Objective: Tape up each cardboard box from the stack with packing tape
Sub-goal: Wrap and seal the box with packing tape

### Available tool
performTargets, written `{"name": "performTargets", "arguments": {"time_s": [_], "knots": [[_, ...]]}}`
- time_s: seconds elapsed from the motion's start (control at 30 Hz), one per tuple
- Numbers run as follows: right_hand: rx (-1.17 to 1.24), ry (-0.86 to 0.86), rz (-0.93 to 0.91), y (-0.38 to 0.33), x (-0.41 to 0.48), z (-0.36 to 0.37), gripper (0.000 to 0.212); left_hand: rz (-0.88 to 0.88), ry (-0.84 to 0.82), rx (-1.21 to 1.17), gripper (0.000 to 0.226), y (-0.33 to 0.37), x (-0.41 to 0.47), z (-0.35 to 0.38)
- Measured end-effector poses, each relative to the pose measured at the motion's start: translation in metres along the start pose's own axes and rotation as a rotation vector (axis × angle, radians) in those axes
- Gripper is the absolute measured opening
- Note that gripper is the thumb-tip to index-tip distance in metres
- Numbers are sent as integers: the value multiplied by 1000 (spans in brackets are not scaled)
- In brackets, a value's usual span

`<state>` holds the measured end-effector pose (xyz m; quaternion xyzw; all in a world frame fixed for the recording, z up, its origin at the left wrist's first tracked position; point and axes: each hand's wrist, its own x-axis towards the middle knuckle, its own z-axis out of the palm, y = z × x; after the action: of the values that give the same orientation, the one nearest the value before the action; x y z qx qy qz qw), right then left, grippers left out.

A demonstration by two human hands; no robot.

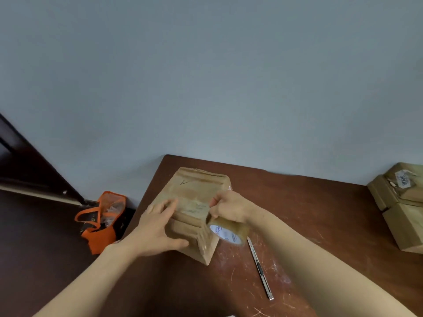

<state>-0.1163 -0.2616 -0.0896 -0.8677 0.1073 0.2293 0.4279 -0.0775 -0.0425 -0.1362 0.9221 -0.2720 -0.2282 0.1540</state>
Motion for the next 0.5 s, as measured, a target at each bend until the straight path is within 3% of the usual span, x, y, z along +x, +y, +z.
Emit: {"name": "performTargets", "arguments": {"time_s": [0.07,0.17,0.3,0.4,0.47,0.5], "knots": [[42,-31,-10,-18,6,6,11,-48,31,-59,153,7,-8,3],[110,-2,-37,-41,14,14,12,-74,127,-197,146,-2,-5,-1],[302,31,-119,-63,26,16,6,-48,26,-601,84,-32,-2,-22],[381,10,-185,-72,33,17,30,-53,86,-819,38,-44,0,-26],[399,17,-177,-76,42,23,46,-97,293,-801,44,-46,4,-21],[396,27,-162,-78,46,28,53,-81,360,-735,62,-45,6,-19]]}}
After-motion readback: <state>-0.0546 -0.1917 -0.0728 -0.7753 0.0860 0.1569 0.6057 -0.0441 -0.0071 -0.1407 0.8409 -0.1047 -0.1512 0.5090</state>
